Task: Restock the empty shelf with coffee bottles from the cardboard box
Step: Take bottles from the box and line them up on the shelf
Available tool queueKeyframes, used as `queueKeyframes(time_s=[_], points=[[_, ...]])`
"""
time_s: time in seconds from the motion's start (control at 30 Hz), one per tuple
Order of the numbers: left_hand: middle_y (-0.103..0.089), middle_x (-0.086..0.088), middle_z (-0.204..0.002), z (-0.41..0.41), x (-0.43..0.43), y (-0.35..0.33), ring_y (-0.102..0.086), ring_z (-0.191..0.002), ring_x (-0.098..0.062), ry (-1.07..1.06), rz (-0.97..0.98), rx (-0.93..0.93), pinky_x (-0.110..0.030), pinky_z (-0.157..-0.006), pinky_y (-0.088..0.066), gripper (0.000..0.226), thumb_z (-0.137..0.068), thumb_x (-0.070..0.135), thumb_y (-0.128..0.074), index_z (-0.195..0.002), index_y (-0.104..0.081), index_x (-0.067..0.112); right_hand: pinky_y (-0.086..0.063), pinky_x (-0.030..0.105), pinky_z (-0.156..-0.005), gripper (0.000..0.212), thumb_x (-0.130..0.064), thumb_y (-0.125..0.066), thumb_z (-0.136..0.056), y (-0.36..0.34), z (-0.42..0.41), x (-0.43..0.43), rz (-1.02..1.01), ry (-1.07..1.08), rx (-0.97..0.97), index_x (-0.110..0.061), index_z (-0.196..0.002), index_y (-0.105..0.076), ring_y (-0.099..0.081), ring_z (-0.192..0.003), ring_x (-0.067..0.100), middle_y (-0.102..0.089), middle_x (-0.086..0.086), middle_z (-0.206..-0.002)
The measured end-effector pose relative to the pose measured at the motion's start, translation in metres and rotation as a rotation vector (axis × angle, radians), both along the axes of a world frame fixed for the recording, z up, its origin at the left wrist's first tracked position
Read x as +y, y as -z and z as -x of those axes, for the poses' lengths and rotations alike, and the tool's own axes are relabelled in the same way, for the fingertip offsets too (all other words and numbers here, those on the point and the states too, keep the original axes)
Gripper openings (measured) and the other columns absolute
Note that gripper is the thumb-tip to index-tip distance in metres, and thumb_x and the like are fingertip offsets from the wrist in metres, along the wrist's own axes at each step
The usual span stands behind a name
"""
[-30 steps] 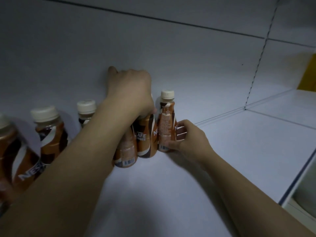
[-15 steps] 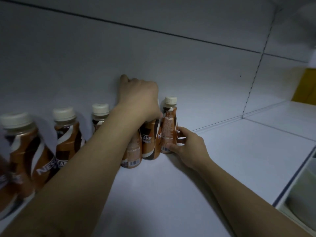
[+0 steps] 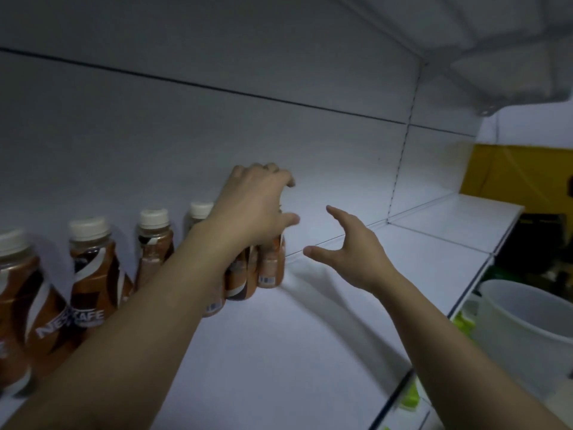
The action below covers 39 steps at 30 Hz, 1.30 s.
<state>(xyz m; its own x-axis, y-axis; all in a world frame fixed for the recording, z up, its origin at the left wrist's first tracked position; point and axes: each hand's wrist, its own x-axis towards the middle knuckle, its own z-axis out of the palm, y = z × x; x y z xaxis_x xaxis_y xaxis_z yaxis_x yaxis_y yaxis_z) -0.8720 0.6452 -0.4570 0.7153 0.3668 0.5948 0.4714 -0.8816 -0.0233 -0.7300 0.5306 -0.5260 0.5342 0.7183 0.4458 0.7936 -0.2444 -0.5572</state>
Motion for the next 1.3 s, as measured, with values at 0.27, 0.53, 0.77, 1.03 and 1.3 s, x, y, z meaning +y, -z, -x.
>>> queueKeyframes(time_s=[0.27,0.53,0.77,1.03,1.3], points=[[-0.042,0.008,-0.146,-0.024,-0.04,0.016,-0.035,-0.135,-0.016,0.227,0.134,0.122,-0.036,-0.111,-0.026,0.068,-0.082,0.059,-0.059,-0.141,-0.039,0.031,-0.028,0.029,-0.111,0.088,-0.046,-0.074,-0.08,-0.016,-0.017,-0.07,0.041,0.134,-0.112,-0.025,-0.152,-0.028,-0.033,-0.142,0.015,-0.033,-0.004,-0.156],[-0.042,0.008,-0.145,-0.056,-0.098,0.015,-0.036,-0.134,-0.016,0.406,0.19,0.094,-0.035,-0.11,-0.029,0.067,-0.085,0.056,-0.058,-0.142,-0.038,0.03,-0.029,0.032,-0.112,0.082,-0.045,-0.07,-0.083,-0.043,-0.029,-0.124,0.035,0.23,-0.212,-0.024,-0.151,-0.03,-0.034,-0.141,0.017,-0.035,-0.002,-0.155],[-0.044,0.007,-0.145,-0.085,-0.153,0.004,-0.039,-0.132,-0.013,0.523,0.254,0.107,-0.03,-0.107,-0.032,0.068,-0.084,0.053,-0.062,-0.143,-0.04,0.027,-0.028,0.032,-0.113,0.086,-0.044,-0.069,-0.084,-0.048,-0.044,-0.197,0.029,0.33,-0.188,-0.021,-0.153,-0.025,-0.03,-0.143,0.017,-0.031,0.0,-0.158],[-0.047,0.0,-0.143,-0.129,-0.248,0.012,-0.042,-0.13,-0.018,0.662,0.227,0.216,-0.036,-0.106,-0.037,0.068,-0.084,0.05,-0.064,-0.141,-0.041,0.021,-0.031,0.038,-0.112,0.088,-0.044,-0.072,-0.081,-0.046,-0.062,-0.3,0.048,0.522,-0.182,-0.017,-0.152,-0.028,-0.034,-0.142,0.022,-0.035,0.004,-0.155],[-0.05,-0.004,-0.14,-0.19,-0.332,0.041,-0.048,-0.127,-0.02,0.836,0.186,0.296,-0.036,-0.104,-0.04,0.069,-0.081,0.05,-0.066,-0.139,-0.046,0.018,-0.035,0.043,-0.112,0.094,-0.047,-0.073,-0.079,0.003,-0.091,-0.39,0.077,0.695,-0.027,-0.017,-0.153,-0.023,-0.034,-0.141,0.026,-0.033,0.006,-0.156]])
